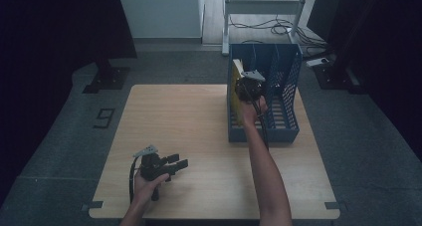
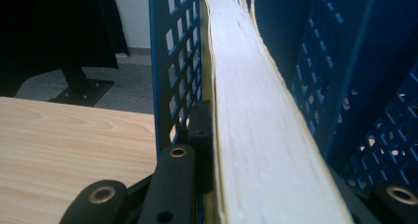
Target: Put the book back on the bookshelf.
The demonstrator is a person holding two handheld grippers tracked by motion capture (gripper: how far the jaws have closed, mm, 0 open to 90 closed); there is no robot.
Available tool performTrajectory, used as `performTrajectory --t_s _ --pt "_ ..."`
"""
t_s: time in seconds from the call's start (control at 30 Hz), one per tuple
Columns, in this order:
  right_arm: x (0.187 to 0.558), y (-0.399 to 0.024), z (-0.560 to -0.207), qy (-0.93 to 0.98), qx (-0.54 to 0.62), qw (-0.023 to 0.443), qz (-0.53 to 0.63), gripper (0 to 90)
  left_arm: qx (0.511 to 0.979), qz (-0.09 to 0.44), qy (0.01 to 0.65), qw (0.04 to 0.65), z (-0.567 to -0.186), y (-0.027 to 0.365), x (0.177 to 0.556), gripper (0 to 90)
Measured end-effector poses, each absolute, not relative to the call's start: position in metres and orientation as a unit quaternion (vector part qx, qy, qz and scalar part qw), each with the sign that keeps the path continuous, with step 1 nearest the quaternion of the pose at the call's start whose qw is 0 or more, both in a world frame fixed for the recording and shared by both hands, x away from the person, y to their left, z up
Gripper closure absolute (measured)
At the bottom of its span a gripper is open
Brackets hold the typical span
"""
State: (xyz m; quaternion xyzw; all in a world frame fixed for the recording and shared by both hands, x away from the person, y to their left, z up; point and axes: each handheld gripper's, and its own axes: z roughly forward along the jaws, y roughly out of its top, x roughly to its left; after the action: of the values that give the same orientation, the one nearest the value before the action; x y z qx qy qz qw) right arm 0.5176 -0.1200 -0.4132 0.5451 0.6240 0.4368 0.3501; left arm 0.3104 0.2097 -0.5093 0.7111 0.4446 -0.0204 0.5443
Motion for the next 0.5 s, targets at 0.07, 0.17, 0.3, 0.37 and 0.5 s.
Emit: performTrajectory --t_s 0.07,0.17,0.3,0.37,0.5 --pt "0.5202 -0.1187 -0.4151 0.624 0.545 0.352 0.437 74.3 0.711 -0.021 0.446 0.544 -0.5098 0.2103 0.3110 36.5" --pt "0.5228 -0.1166 -0.4163 0.625 0.544 0.353 0.435 74.4 0.711 -0.021 0.447 0.543 -0.5103 0.2107 0.3117 36.6" --pt "0.5262 -0.1154 -0.4169 0.624 0.544 0.355 0.434 74.3 0.711 -0.021 0.446 0.544 -0.5101 0.2107 0.3113 36.6" --pt "0.5272 -0.1154 -0.4175 0.623 0.543 0.358 0.435 74.3 0.710 -0.020 0.446 0.545 -0.5097 0.2108 0.3110 36.6" --pt "0.5274 -0.1125 -0.4195 0.625 0.540 0.363 0.431 74.3 0.709 -0.019 0.446 0.545 -0.5088 0.2105 0.3113 36.6"
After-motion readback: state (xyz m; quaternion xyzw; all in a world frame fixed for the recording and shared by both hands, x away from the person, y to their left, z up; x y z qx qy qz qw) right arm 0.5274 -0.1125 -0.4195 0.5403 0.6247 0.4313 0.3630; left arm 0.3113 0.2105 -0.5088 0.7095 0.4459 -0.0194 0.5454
